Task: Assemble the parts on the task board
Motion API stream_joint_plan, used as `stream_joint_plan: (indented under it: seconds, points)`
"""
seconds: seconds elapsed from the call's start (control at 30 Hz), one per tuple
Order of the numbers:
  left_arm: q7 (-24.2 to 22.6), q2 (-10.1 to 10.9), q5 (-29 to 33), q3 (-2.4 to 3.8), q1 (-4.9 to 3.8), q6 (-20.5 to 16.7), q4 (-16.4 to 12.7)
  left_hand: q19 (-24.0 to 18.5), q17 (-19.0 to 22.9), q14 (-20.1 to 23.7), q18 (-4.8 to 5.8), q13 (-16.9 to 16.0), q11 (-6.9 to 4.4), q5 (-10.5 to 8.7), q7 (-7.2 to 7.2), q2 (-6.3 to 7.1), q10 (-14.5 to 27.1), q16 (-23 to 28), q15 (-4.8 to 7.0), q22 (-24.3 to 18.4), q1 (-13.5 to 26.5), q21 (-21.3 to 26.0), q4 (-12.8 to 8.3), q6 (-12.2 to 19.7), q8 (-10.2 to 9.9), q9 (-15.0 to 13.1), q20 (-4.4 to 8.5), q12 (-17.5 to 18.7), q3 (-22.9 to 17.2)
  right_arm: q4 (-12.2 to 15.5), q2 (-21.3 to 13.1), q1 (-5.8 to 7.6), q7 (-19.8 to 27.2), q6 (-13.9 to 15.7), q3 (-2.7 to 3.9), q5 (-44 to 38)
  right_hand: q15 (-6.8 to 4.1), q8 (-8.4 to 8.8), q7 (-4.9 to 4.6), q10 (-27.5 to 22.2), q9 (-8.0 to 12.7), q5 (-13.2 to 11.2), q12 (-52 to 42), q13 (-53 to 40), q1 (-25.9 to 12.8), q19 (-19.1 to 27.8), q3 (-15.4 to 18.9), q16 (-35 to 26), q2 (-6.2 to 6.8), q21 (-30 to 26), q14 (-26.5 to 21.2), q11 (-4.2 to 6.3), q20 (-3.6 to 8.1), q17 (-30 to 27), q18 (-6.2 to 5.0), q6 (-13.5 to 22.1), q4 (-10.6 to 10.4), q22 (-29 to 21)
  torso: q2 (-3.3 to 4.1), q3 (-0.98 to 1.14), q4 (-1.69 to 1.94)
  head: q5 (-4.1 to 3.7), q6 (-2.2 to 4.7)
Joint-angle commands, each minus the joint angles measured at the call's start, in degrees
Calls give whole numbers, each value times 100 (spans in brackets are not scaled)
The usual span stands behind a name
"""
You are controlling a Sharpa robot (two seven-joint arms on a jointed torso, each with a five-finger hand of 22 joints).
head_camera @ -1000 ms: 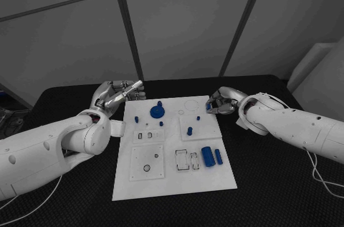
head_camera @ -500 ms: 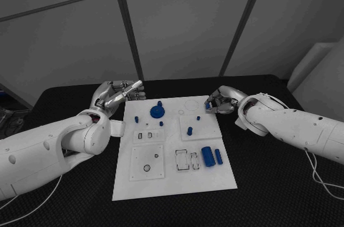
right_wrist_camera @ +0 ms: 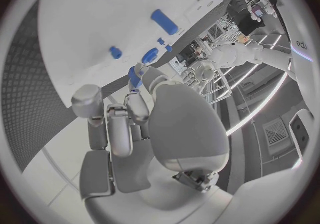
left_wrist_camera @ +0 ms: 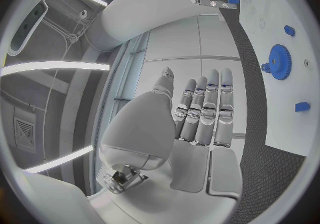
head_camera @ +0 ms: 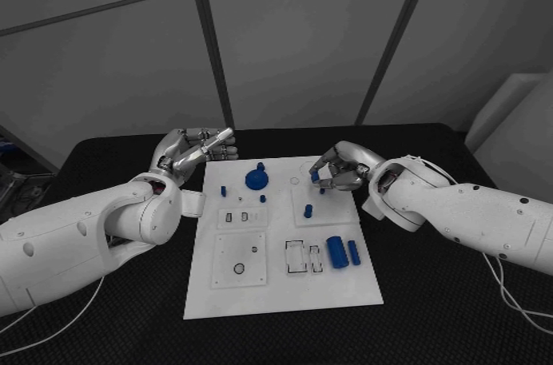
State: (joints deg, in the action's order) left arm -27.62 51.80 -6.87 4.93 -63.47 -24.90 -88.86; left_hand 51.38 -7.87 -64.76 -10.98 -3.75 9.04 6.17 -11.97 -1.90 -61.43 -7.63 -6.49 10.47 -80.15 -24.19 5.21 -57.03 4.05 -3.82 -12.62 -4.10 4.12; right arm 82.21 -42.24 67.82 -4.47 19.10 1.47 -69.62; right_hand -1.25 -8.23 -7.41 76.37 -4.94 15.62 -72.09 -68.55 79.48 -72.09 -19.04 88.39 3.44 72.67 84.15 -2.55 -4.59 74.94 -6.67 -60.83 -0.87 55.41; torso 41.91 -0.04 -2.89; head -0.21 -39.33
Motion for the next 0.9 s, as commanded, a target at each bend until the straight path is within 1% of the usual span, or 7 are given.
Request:
stream_joint_plan:
  seconds: [0.03,0.1,0.2,0.37,0.63,0.83,0.9]
  points:
    - [21,-5,-32,6,-9,89,17,-25,-6,-40,56,0,16,-26,-17,-41,-28,27,0,-8,-1,-37,-39,-23,-34,7,-8,29,-12,194,168,11,-334,-24,6,-674,-46,-54,32,-7,-18,-43,-9,12,-19,-43,-43,30,-20,41,518,30,5,1233,11,-92,7,8,6,-3,-1,113,-29]
    - [27,-8,-32,6,-10,88,37,-27,-6,-37,57,0,15,-26,-16,-42,-29,30,-1,-9,-4,-37,-42,-24,-34,7,-9,29,-13,289,300,11,-421,-36,6,-916,-47,-58,35,-8,-19,-57,-4,16,-28,-47,-44,31,-15,45,518,32,6,1235,12,-97,7,16,7,-3,4,170,-45]
    - [30,-12,-32,6,-10,89,60,-29,-6,-33,57,0,14,-26,-15,-45,-32,36,-2,-9,-8,-37,-46,-27,-33,6,-9,28,-15,402,480,10,-551,-18,7,-1224,-48,-60,36,-9,-20,-63,-3,18,-31,-52,-46,31,-16,50,518,33,7,1234,14,-100,7,25,6,-16,19,217,-82]
    - [27,-24,-32,6,-10,79,95,-34,-7,-29,58,-2,12,-26,-13,-49,-40,43,-3,-10,-11,-37,-49,-34,-30,5,-10,25,-16,461,743,9,-737,4,7,-1509,-49,-64,39,-6,-21,-69,-5,15,-34,-60,-51,38,-20,58,522,35,8,1250,17,-107,7,42,3,-7,-1,321,-107]
    - [26,-58,-32,6,-11,74,113,-34,-7,-29,58,-2,12,-26,-13,-49,-41,43,-3,-10,-11,-37,-50,-34,-29,5,-10,25,-16,300,1141,8,-902,-170,-8,-1775,-51,-70,43,-12,-23,-73,7,28,-39,-65,-55,37,-18,62,521,39,9,1248,19,-115,9,50,6,-7,-2,370,-127]
    - [21,-76,-32,6,-11,69,132,-36,-7,-27,58,-2,12,-26,-13,-50,-45,47,-3,-10,-12,-37,-52,-37,-29,4,-10,24,-16,147,1340,3,-967,-463,-113,-1833,-55,-79,48,-26,-25,-93,30,53,-56,-57,-53,34,-1,54,520,43,12,1242,15,-127,12,34,4,4,-4,395,-146]
    - [15,-82,-32,7,-11,64,149,-36,-7,-27,58,-2,12,-26,-13,-50,-45,47,-3,-10,-12,-37,-52,-37,-29,4,-10,24,-16,104,1399,-5,-980,-545,-147,-1845,-55,-79,48,-26,-25,-93,30,53,-56,-57,-53,34,-1,54,520,43,12,1242,15,-127,12,34,3,-1,-4,394,-153]
